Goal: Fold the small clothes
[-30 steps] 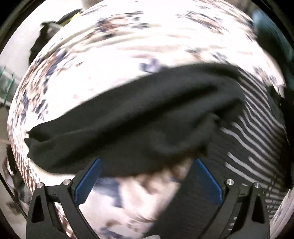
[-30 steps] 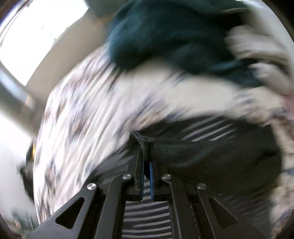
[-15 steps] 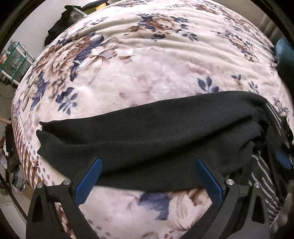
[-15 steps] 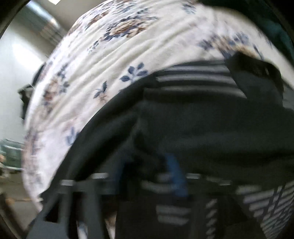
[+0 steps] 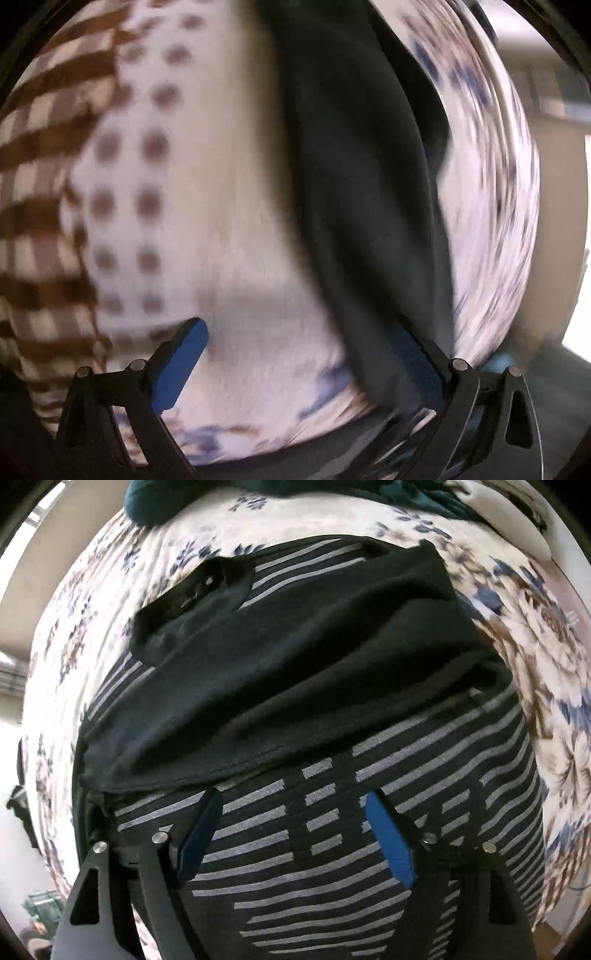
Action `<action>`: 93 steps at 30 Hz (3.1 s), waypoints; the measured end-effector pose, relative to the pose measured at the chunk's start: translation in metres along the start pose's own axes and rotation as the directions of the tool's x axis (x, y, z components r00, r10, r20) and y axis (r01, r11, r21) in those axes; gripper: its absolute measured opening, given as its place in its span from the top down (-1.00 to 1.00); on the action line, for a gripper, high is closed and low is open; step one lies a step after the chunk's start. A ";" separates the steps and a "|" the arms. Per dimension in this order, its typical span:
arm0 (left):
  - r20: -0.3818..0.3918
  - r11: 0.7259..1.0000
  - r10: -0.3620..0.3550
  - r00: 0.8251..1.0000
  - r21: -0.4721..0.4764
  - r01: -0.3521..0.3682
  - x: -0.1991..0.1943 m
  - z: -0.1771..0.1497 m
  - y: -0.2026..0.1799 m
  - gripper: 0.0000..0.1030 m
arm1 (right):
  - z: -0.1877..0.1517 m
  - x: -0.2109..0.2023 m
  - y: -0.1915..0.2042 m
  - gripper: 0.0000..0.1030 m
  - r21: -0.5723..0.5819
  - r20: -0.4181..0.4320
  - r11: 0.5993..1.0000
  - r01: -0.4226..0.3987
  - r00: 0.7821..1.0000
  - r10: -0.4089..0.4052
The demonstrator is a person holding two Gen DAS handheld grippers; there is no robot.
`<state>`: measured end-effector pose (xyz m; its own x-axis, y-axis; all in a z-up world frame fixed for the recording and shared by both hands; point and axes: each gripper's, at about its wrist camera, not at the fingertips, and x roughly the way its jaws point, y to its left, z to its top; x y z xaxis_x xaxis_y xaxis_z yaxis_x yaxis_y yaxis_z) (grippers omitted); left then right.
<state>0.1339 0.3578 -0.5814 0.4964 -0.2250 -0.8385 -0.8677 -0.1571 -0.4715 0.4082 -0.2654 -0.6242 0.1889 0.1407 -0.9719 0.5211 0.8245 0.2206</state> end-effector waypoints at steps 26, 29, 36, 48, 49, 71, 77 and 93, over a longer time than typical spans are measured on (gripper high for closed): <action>0.161 0.993 -0.116 0.980 0.005 0.117 -0.043 0.061 0.030 0.54 | -0.032 0.008 0.090 -0.59 -0.230 -0.048 0.968 0.103 0.992 -0.117; 0.249 0.994 -0.083 0.965 0.088 0.062 -0.055 0.063 0.006 0.89 | -0.032 0.010 0.098 -0.59 -0.276 -0.003 0.936 0.217 0.974 -0.226; 0.335 0.848 -0.105 0.936 0.521 -0.091 -0.070 0.032 -0.122 0.89 | -0.014 -0.003 0.118 -0.89 -0.274 0.155 0.898 0.345 0.937 -0.313; 0.024 0.301 -0.111 0.994 0.953 0.010 0.030 -0.236 -0.292 0.89 | 0.036 0.023 0.078 -0.89 -0.151 0.085 0.961 0.230 0.972 -0.219; 0.003 0.257 -0.087 0.996 0.966 0.020 0.043 -0.266 -0.294 0.89 | 0.035 0.022 0.064 -0.89 -0.133 0.074 0.964 0.230 0.972 -0.221; 0.013 -0.225 0.045 0.999 0.974 -0.003 0.081 -0.447 -0.286 -0.87 | 0.056 -0.041 -0.110 -0.89 -0.034 -0.095 0.995 0.095 0.991 -0.098; 0.336 -0.134 0.038 0.941 0.935 -0.328 0.069 -0.312 -0.290 -0.87 | 0.123 -0.043 -0.071 -0.88 -0.051 -0.036 0.999 0.007 0.999 -0.009; 0.211 0.137 0.202 0.956 0.961 -0.241 0.131 -0.235 -0.292 -0.87 | 0.155 -0.025 -0.030 0.88 -0.206 0.031 0.918 0.339 0.940 -0.340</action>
<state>0.4582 0.1481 -0.4890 0.2936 -0.0442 -0.9549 -0.2627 0.9567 -0.1250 0.5175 -0.3786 -0.5939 0.0265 -0.1653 -0.9859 0.3705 0.9176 -0.1439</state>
